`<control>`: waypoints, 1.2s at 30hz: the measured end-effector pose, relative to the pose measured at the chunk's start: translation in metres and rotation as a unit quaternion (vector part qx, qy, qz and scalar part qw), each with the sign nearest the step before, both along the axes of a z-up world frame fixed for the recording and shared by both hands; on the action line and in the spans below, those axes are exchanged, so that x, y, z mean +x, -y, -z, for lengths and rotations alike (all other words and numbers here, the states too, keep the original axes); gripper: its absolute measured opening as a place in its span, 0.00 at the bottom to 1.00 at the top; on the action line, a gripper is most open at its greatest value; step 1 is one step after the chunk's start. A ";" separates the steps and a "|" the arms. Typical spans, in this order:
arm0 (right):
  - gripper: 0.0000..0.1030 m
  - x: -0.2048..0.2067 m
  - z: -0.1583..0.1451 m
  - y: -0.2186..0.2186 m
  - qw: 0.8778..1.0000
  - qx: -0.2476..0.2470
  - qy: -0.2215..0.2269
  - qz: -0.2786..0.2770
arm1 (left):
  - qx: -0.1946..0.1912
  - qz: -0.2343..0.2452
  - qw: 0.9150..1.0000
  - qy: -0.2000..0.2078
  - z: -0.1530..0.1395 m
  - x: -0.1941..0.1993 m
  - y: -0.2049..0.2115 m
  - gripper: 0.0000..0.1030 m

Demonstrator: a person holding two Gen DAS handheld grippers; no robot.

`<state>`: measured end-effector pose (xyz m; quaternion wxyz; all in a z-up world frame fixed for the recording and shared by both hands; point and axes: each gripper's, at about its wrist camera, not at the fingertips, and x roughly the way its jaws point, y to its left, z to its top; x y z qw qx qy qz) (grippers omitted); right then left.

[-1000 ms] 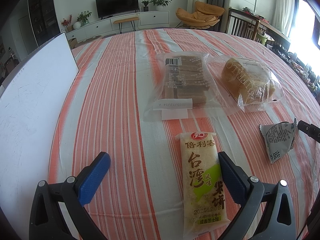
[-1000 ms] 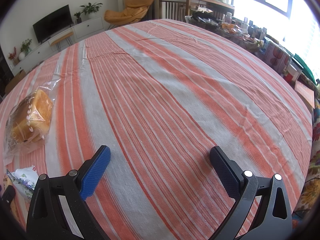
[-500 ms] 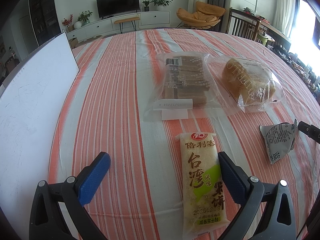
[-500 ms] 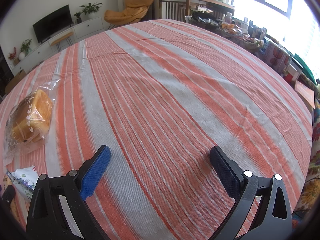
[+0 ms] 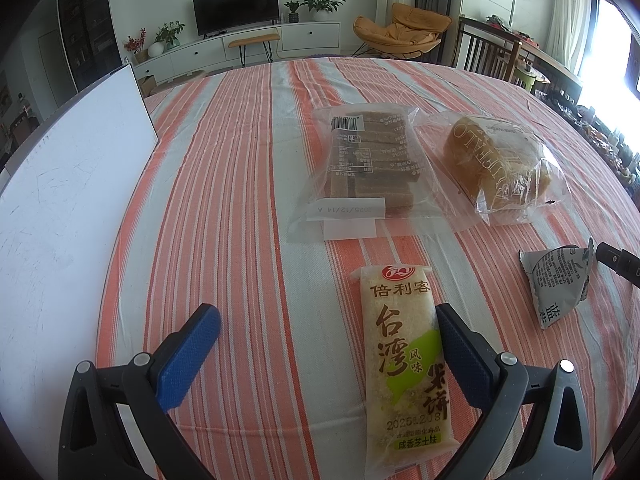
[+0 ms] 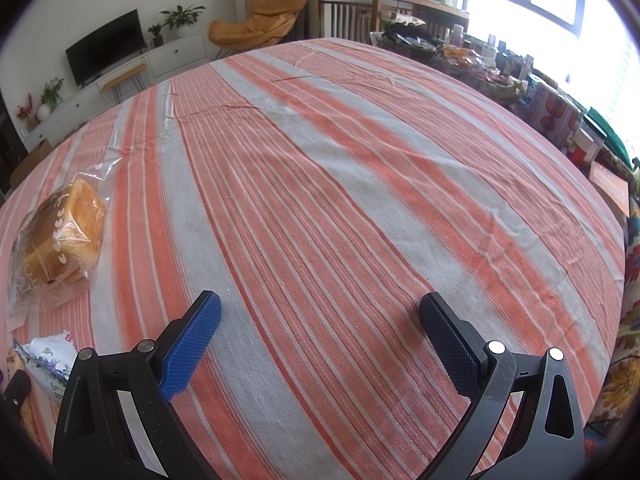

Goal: Organize snacks

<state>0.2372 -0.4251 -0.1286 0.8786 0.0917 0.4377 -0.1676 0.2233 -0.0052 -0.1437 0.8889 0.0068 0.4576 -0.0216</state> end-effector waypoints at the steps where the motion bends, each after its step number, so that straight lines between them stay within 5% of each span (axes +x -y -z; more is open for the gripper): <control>1: 0.98 0.000 0.000 0.000 1.000 0.000 0.000 0.000 | 0.000 0.000 1.000 0.000 0.000 0.000 0.000 1.00; 36: 0.98 0.000 0.000 0.000 1.000 0.000 0.000 0.000 | 0.000 -0.002 1.000 0.000 0.001 0.000 -0.001 1.00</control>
